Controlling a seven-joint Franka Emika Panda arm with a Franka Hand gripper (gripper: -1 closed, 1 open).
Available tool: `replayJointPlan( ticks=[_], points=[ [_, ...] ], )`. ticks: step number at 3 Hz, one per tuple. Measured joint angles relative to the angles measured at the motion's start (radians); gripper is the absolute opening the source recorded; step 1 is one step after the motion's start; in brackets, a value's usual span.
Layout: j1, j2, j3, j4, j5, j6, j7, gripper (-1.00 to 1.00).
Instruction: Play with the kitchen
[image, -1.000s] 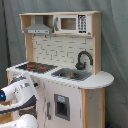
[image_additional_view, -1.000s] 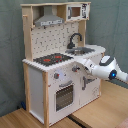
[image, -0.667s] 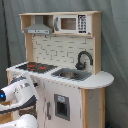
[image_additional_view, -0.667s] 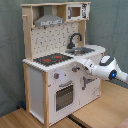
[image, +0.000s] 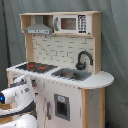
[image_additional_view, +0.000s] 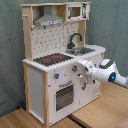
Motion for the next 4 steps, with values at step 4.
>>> replayJointPlan(
  ticks=[4],
  points=[
    [-0.001, -0.004, 0.096, 0.004, 0.415, -0.006, 0.039, 1.0]
  ],
)
